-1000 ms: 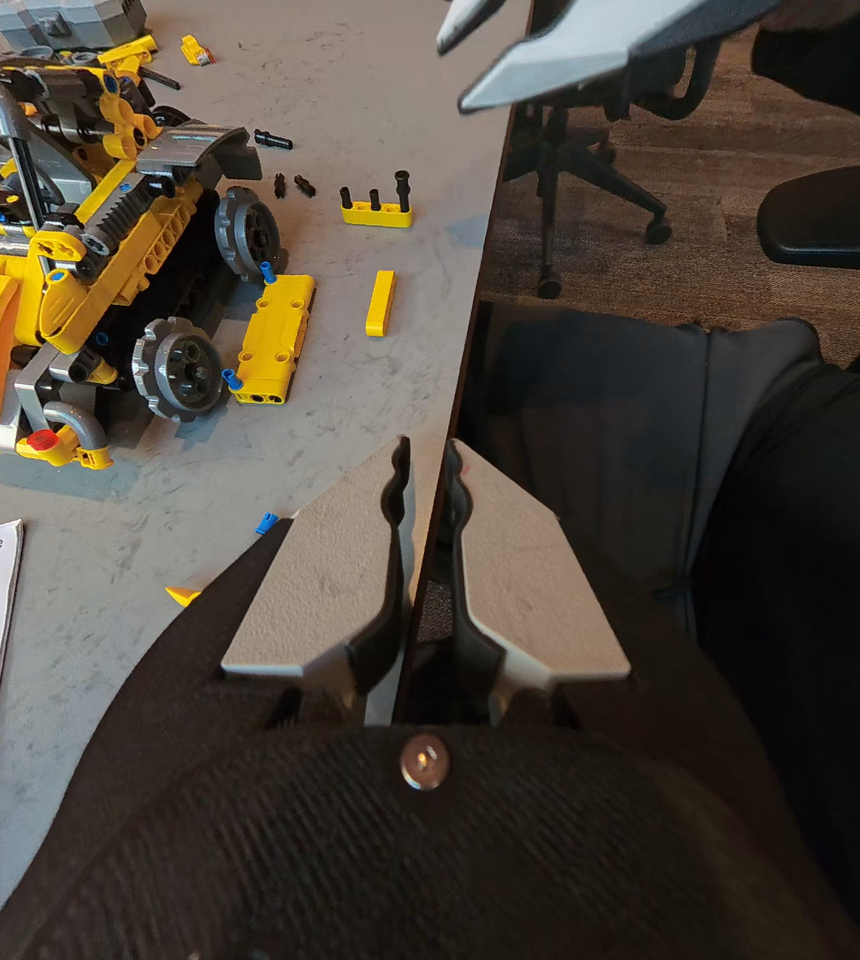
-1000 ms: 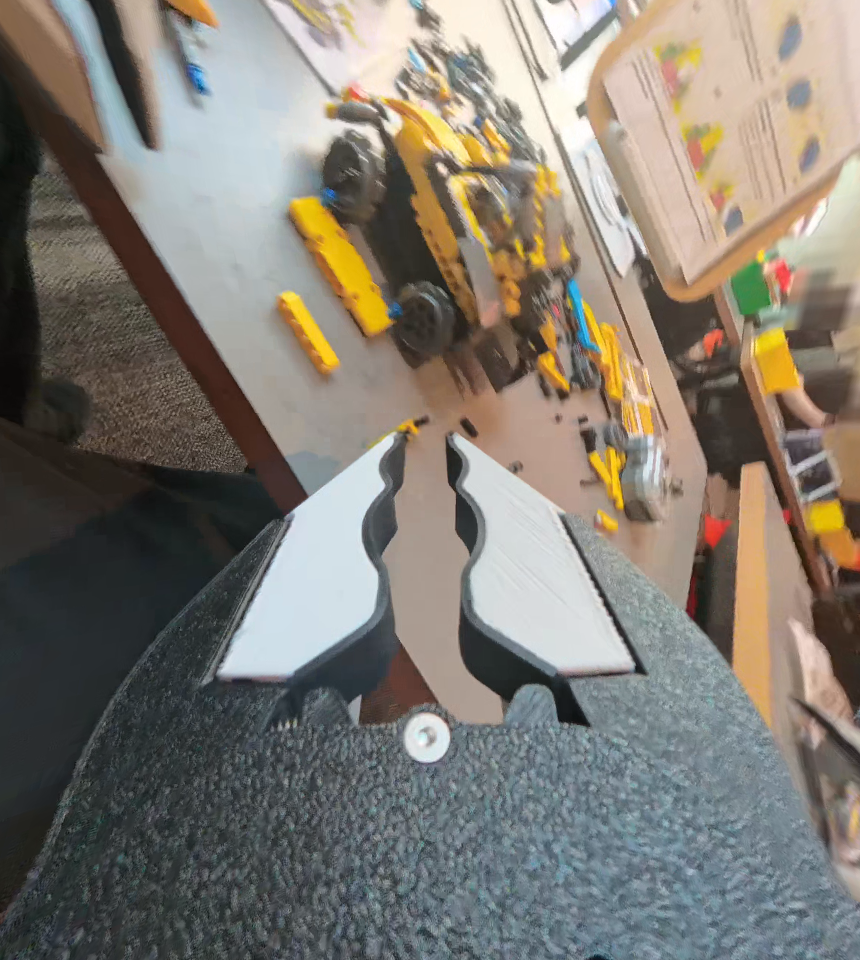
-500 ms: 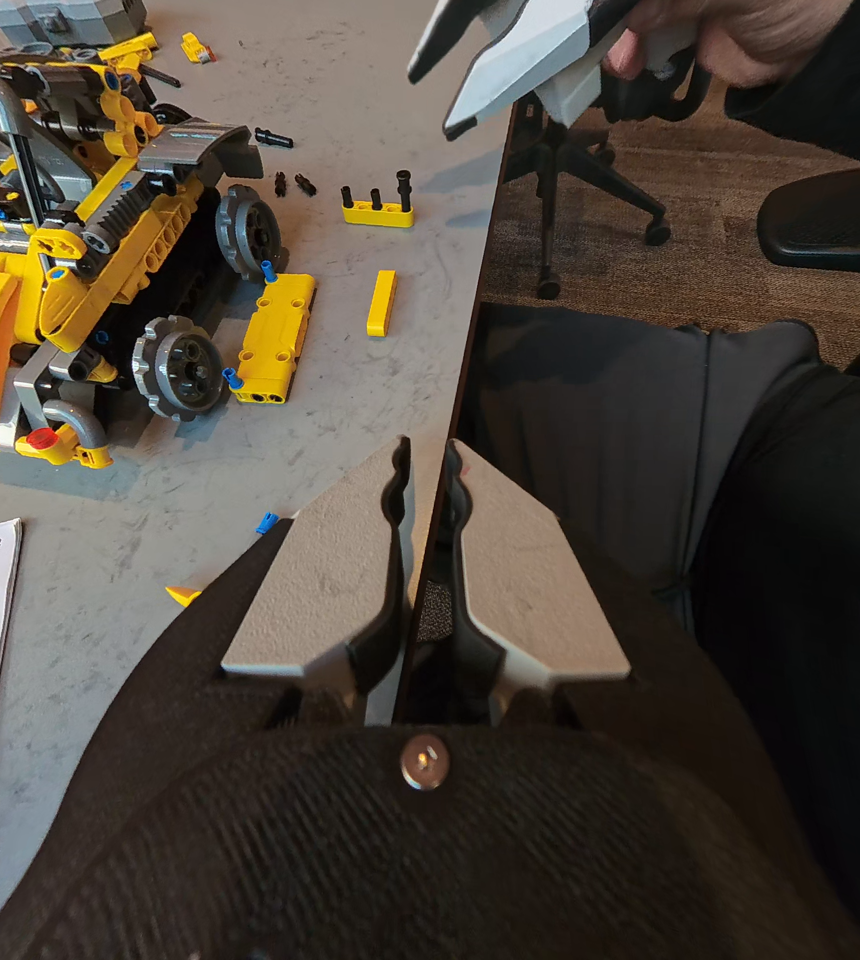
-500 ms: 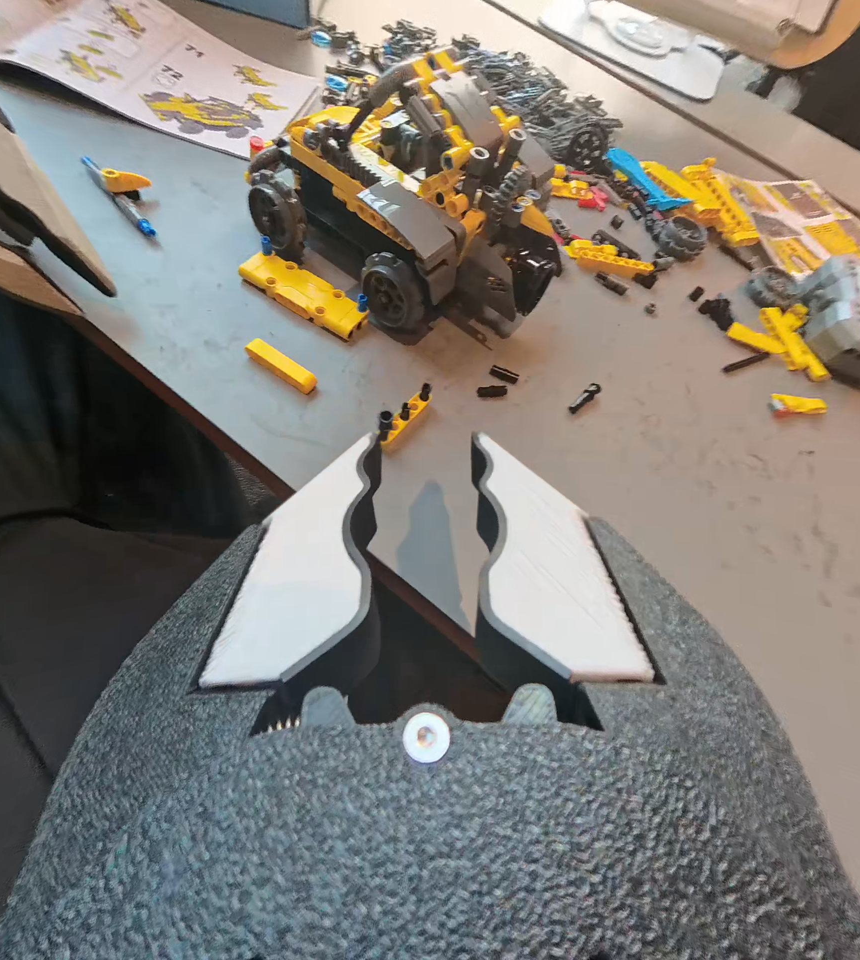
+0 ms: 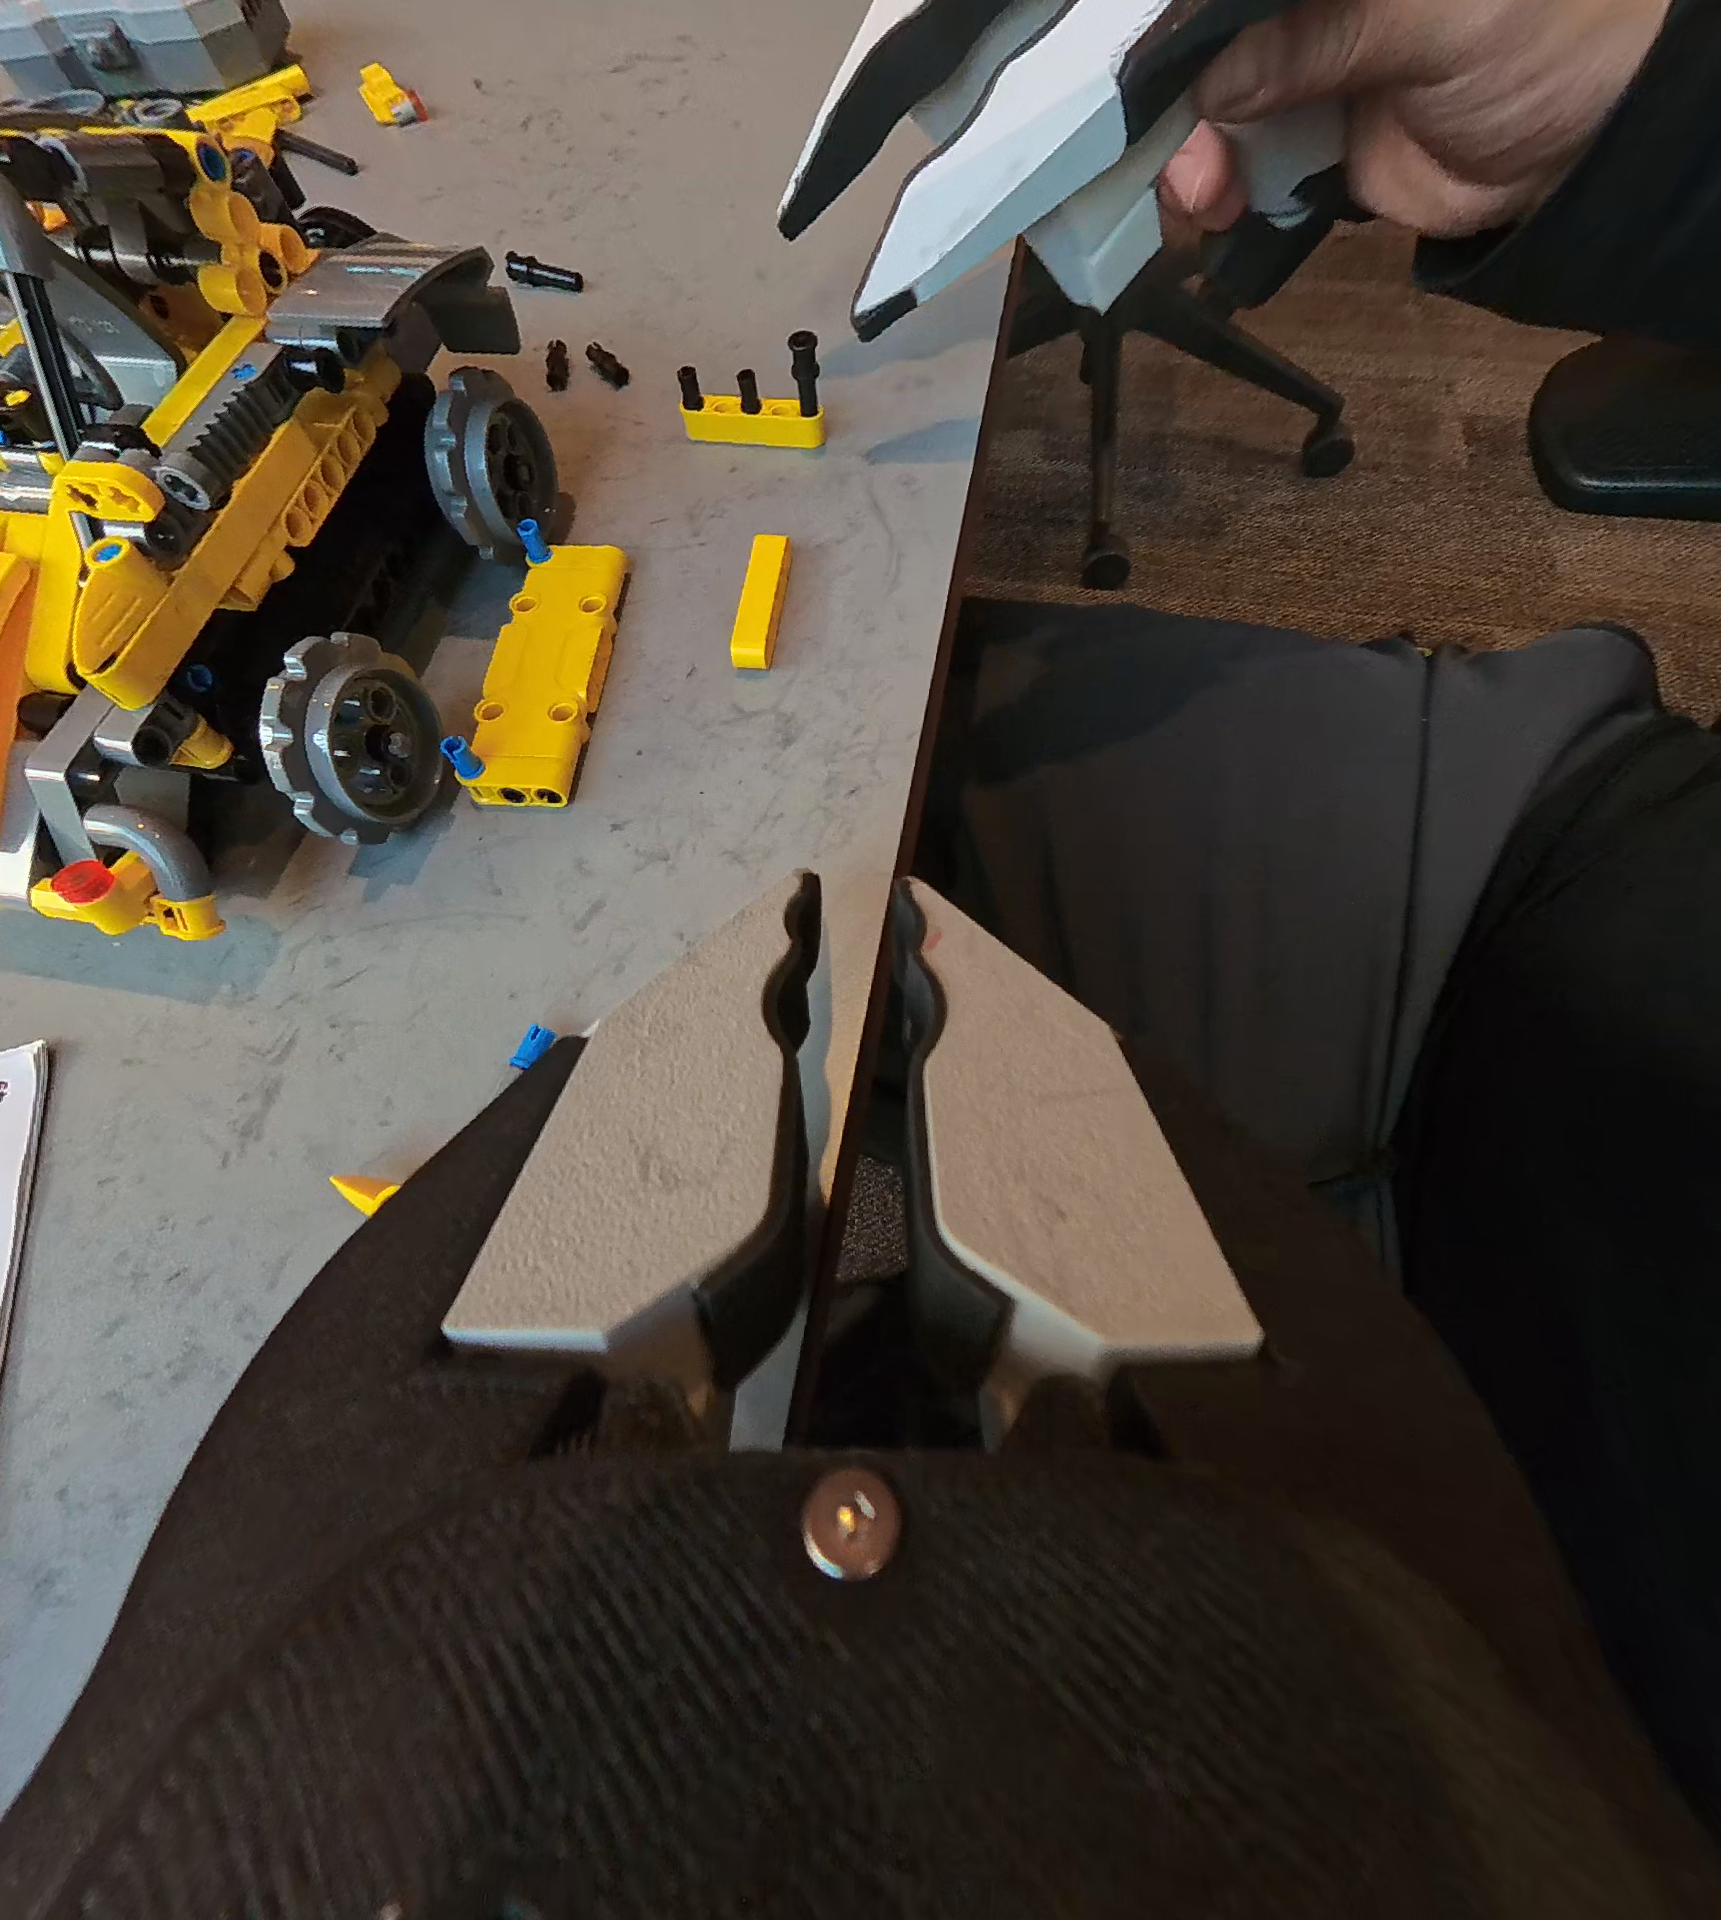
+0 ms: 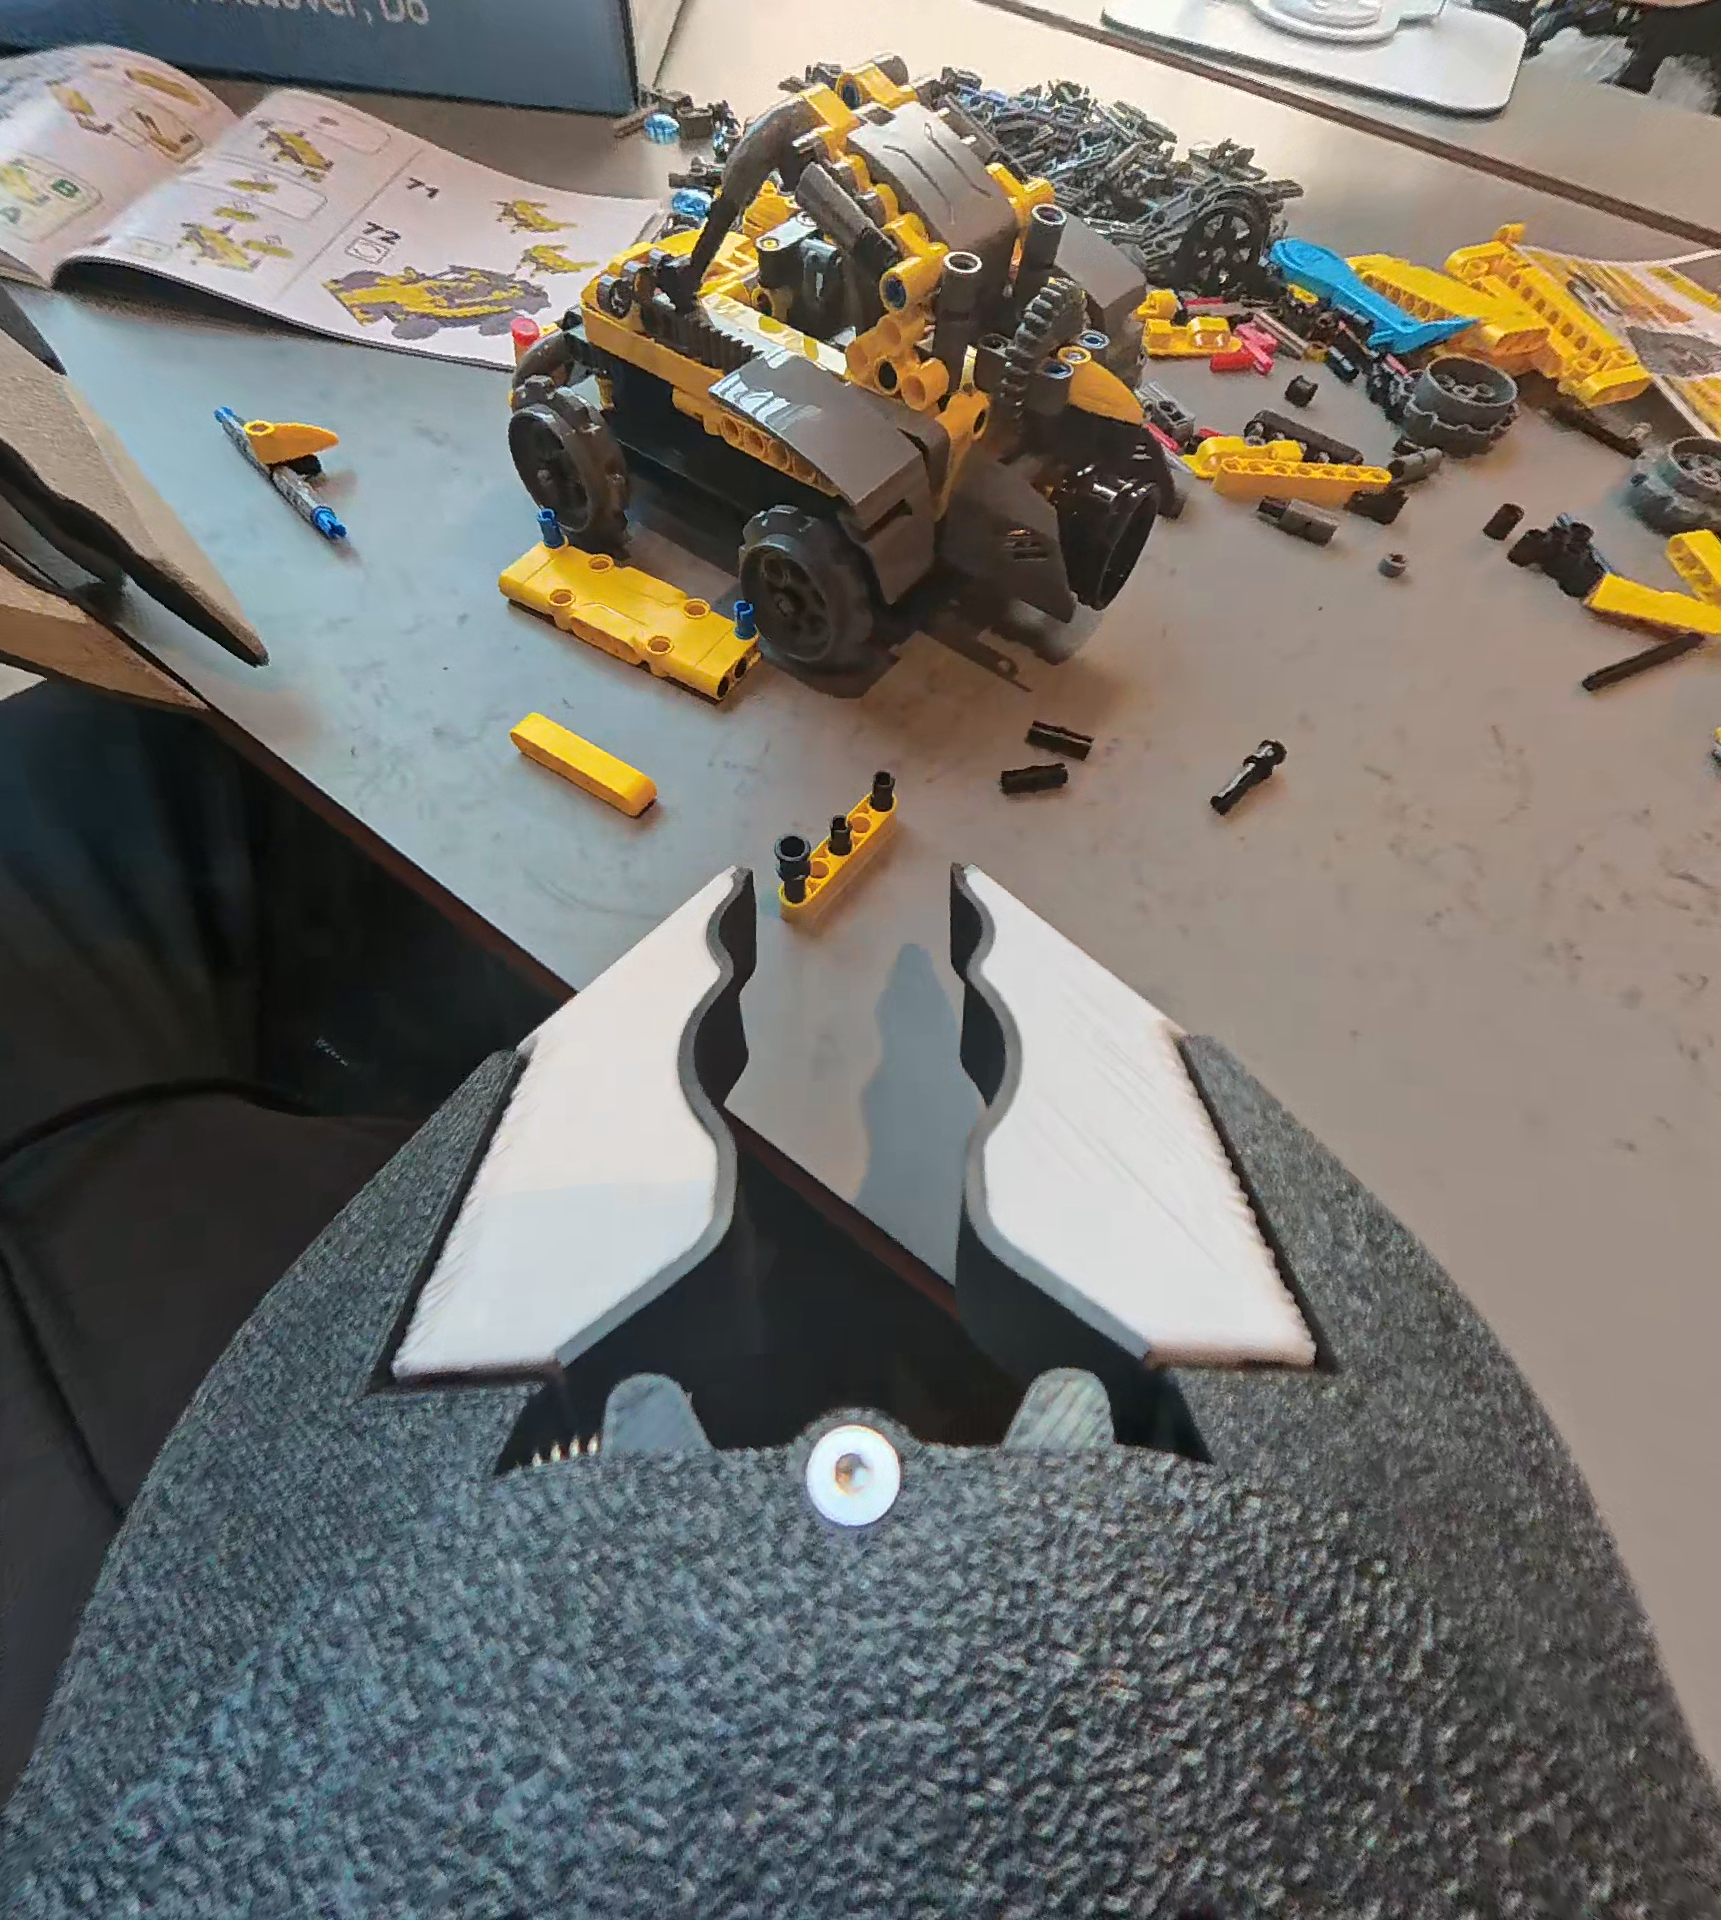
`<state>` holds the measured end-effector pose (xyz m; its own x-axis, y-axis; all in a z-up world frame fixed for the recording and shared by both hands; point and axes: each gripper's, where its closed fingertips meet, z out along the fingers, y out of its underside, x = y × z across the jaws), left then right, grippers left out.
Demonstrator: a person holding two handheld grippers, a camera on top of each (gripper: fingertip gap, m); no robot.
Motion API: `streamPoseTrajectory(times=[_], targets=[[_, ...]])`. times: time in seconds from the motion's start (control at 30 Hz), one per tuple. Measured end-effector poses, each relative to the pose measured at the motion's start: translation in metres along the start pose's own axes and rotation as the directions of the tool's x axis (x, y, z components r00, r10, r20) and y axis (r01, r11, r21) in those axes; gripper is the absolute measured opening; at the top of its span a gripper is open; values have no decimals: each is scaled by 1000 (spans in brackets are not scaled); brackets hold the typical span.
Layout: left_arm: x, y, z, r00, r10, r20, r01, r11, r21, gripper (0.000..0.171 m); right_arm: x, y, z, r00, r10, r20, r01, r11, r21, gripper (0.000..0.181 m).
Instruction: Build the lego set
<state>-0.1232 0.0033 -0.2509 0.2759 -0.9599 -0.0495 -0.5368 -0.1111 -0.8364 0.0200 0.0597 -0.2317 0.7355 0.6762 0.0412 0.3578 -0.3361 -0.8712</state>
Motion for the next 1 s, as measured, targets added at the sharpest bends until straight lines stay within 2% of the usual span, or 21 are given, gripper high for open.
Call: streamPoseTrajectory(times=[0.67, 0.9, 0.93, 1.0], targets=[[-2, -1, 0, 1000, -24, 2, 24, 1000, 4, 9, 4, 2, 13, 1000, 4, -22, -4, 1000, -20, 38], [-2, -1, 0, 1000, -19, -1, 19, 1000, 5, 9, -9, 1, 25, 1000, 14, 24, -13, 999, -37, 43], [-1, -1, 0, 1000, -18, -1, 18, 1000, 6, 9, -8, 3, 27, 1000, 17, 11, -16, 998, -53, 40], [-1, -1, 0, 1000, -17, -2, 17, 1000, 6, 9, -3, 11, 31, 1000, 3, -15, -5, 995, -103, 15]])
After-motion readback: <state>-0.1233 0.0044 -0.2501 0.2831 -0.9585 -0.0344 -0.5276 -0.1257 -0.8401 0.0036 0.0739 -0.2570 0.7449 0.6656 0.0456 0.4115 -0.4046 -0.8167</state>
